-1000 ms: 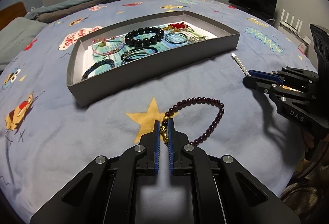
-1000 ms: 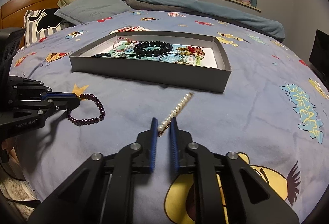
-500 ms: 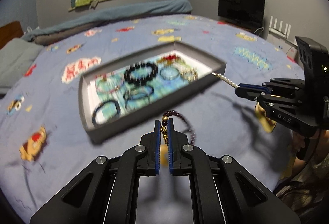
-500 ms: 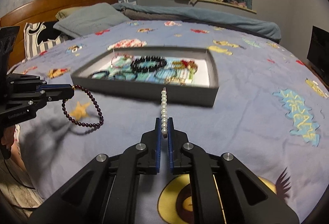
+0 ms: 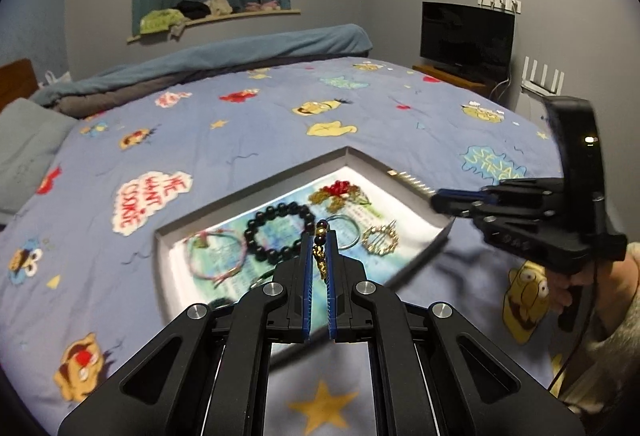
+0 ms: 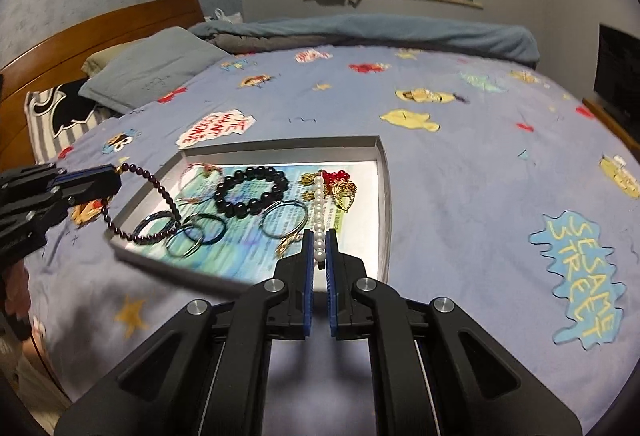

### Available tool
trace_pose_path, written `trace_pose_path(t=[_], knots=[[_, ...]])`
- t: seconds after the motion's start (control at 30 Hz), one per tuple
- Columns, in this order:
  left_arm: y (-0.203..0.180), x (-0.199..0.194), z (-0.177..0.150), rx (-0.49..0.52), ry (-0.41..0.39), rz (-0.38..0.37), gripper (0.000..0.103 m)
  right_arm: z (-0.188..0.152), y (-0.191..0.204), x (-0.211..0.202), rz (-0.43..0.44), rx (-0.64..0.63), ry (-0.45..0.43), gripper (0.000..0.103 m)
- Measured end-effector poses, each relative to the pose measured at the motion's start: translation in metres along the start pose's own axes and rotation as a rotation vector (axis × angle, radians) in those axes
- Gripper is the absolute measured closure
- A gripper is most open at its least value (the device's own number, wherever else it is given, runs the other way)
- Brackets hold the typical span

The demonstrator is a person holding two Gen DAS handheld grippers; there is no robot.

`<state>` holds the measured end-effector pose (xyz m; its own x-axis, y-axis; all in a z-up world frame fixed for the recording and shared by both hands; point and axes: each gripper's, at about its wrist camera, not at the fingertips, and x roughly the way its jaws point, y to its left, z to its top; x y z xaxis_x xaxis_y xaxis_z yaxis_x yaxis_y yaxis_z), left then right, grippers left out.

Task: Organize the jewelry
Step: 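Carry both held pieces into the grey box and lower them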

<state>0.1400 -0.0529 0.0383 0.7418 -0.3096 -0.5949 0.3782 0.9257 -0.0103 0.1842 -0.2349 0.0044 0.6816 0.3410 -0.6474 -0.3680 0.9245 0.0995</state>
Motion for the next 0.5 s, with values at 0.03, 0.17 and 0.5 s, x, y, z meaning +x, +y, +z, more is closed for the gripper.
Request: trace_pose_path(t=[0.03, 0.17, 0.5], knots=[[0.0, 0.006, 0.001, -0.004, 0.007, -0.011, 0.096, 0.002, 0.0, 0.006, -0.007, 0.001, 0.011, 0.097], [0.001, 0.036, 0.002, -0.035, 0.06, -0.068, 0.096, 0.011, -0.004, 0.028, -0.034, 0.015, 0.056, 0.097], [0.009, 0.084, -0.017, -0.06, 0.178, -0.088, 0.096, 0.013, -0.002, 0.059, -0.084, -0.016, 0.141, 0.097]])
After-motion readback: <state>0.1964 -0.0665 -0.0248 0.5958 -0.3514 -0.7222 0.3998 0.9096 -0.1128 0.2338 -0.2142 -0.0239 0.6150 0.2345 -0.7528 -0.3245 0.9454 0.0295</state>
